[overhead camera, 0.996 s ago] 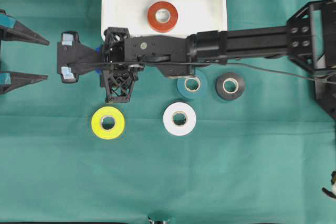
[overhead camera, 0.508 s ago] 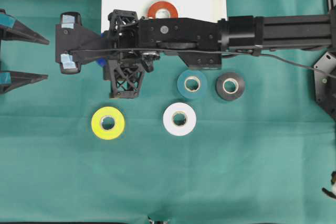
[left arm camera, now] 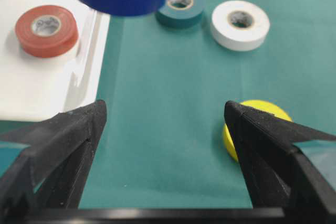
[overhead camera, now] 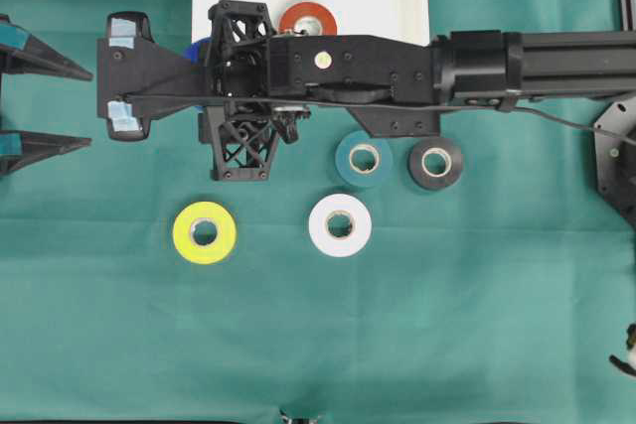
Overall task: Pick up the tape from a random location and place it into the white case.
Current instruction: 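Close the right gripper on the blue tape rim and lift it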
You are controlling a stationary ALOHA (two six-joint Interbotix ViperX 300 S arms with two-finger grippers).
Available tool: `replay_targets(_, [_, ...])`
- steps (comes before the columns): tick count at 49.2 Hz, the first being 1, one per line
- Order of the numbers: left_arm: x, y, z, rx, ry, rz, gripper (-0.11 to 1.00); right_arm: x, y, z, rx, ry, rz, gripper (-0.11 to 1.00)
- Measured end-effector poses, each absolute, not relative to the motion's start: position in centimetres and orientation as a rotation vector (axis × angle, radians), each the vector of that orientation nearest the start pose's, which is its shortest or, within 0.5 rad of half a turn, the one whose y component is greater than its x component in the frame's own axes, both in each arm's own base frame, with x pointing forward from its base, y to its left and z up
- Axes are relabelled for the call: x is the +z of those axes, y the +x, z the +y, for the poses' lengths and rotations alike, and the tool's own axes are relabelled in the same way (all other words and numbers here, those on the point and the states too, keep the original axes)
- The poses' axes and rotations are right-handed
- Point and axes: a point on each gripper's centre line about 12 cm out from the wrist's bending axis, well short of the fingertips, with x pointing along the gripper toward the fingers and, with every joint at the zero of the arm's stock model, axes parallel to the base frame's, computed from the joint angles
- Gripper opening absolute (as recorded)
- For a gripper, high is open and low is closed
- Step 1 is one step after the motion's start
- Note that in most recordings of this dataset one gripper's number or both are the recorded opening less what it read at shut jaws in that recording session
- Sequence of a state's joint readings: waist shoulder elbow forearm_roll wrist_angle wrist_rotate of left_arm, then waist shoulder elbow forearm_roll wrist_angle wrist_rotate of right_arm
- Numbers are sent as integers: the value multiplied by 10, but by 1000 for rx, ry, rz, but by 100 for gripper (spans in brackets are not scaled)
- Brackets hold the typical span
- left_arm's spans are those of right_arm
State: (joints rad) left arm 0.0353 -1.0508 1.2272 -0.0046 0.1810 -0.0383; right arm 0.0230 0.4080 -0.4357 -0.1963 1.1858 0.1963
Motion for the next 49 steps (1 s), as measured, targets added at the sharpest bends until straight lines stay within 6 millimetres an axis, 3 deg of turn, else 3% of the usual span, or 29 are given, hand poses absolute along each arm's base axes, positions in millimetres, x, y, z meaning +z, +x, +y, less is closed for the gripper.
replay_targets(19, [233,175,6,42,-49,358,98,309,519,-7,-226,-15,1130,32])
replay_targets(49, [233,175,6,42,-49,360,98,319,516,-6,-224,-15,1110,32])
